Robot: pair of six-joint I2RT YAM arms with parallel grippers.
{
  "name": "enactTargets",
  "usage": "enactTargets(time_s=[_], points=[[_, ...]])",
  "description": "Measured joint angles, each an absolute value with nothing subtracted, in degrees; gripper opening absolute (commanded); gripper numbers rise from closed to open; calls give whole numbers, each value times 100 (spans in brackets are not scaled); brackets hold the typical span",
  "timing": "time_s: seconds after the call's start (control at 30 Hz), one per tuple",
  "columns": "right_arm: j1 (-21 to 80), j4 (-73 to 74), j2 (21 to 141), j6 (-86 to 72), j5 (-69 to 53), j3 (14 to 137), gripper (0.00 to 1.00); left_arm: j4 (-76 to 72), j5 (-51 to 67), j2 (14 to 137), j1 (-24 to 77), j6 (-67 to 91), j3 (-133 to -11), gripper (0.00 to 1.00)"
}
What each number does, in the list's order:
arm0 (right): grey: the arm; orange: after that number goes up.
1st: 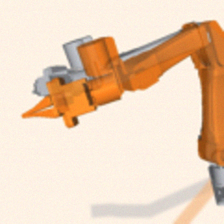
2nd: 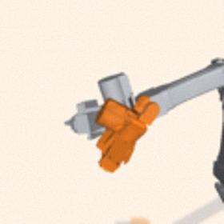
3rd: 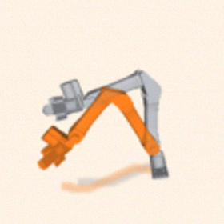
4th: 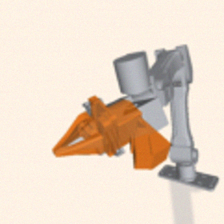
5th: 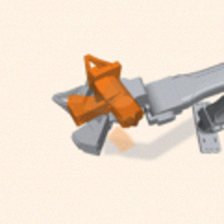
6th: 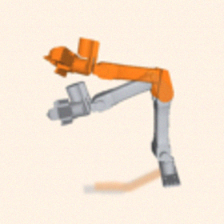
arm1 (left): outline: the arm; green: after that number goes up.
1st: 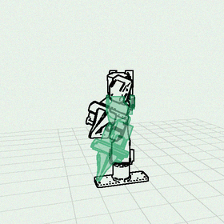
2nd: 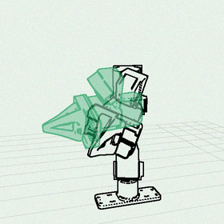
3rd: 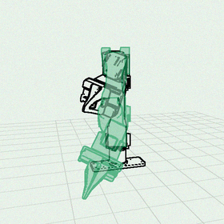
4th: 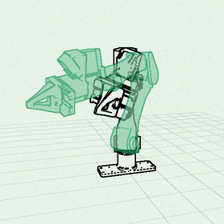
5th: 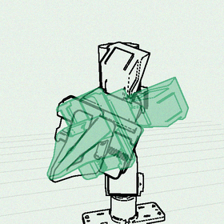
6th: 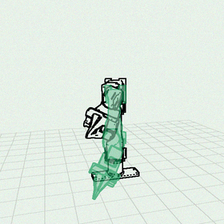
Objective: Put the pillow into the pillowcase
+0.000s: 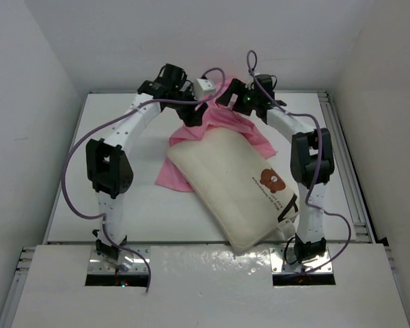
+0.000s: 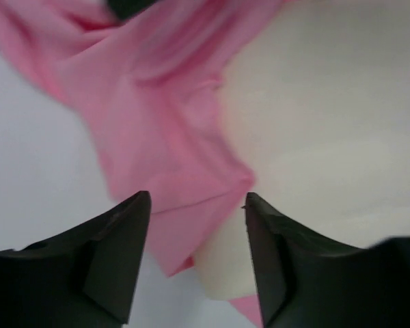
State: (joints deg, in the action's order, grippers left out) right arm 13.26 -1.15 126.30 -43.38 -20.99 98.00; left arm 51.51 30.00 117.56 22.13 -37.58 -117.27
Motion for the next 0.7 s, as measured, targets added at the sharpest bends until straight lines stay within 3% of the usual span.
enactTargets(time_s=[0.1,0.17,0.23,0.37,0.5,0.7], points=[[1179,113,12243,-3997,-1973,9745,89,4595,2425,11745,1839,-3516,-11378,40],[1098,252,11955,-3682,-1846,9688,59,4394,2091,11780,1597,-3459,-11039,40],[1039,340,11649,-3433,-1723,9553,45,4261,1859,11813,1420,-3448,-10689,43],[1059,464,11128,-3074,-1542,9172,68,4095,1675,11813,1396,-3579,-9902,54],[1201,694,10720,-2571,-1433,8726,81,4014,1717,11813,1415,-3614,-9515,58],[1588,1258,9904,-1581,-1341,7839,86,3844,1914,11782,1306,-3647,-9450,64]])
